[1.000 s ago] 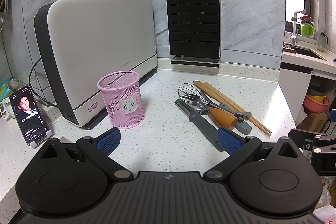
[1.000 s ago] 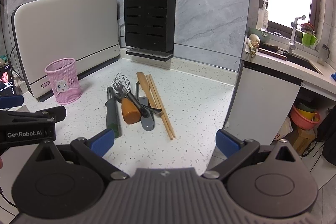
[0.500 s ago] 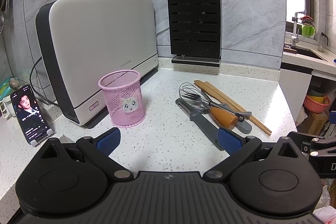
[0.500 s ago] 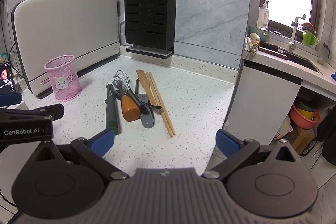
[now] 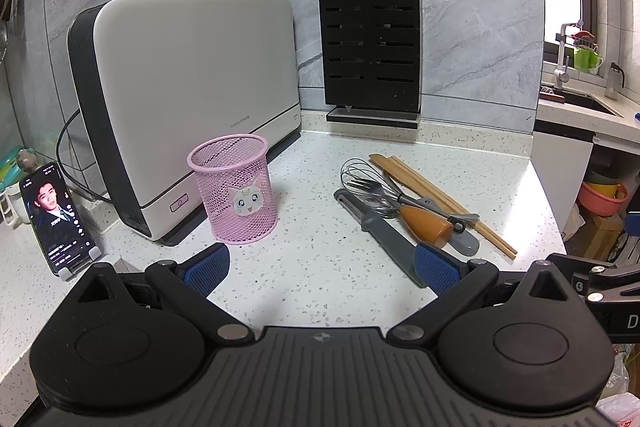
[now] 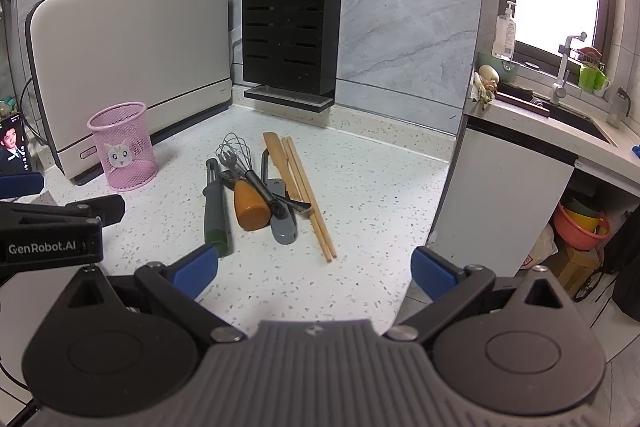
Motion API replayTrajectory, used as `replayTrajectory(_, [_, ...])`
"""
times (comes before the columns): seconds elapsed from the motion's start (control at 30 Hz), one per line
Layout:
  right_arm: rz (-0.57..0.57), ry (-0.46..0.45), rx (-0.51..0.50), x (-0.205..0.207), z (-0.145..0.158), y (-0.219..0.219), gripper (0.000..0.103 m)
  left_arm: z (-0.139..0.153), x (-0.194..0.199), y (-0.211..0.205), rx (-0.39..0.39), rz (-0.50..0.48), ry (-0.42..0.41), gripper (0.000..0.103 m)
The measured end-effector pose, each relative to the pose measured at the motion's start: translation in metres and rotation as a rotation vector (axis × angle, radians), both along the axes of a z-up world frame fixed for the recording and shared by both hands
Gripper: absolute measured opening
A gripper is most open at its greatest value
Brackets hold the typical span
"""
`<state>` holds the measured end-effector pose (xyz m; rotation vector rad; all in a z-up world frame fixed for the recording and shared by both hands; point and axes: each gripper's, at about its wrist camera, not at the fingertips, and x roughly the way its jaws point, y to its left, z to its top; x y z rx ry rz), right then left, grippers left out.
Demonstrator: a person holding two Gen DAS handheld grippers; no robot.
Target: Organize utensils
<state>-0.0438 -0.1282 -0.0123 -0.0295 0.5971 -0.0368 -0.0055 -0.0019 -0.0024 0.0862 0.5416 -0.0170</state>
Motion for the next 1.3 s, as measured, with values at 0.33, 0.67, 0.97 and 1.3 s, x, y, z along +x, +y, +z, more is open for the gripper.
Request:
replayTrajectory(0.33, [0.005,0.002,-0.003,0.001,0.001,0.001,0.100,0.000,-0.001,0.000,0.000,0.001,-0.001,0.103])
replayTrajectory(0.67, [0.008,0.003,-0.003,0.000,0.000,0.001,0.100,0.000,-0.001,-0.001,-0.002,-0.001,0.000,0.103])
replayTrajectory(0.97, [0.005,0.011,-0.002,0.003,-0.002,0.001,0.100,-0.002,0.001,-0.001,-0.005,-0.004,0.010,0.103])
replayTrajectory(1.3, [0.035,-0.040,0.018,0.026,-0.002,-0.003,0.100,-0.003,0.035,0.017,0.012,-0.020,-0.014,0.103])
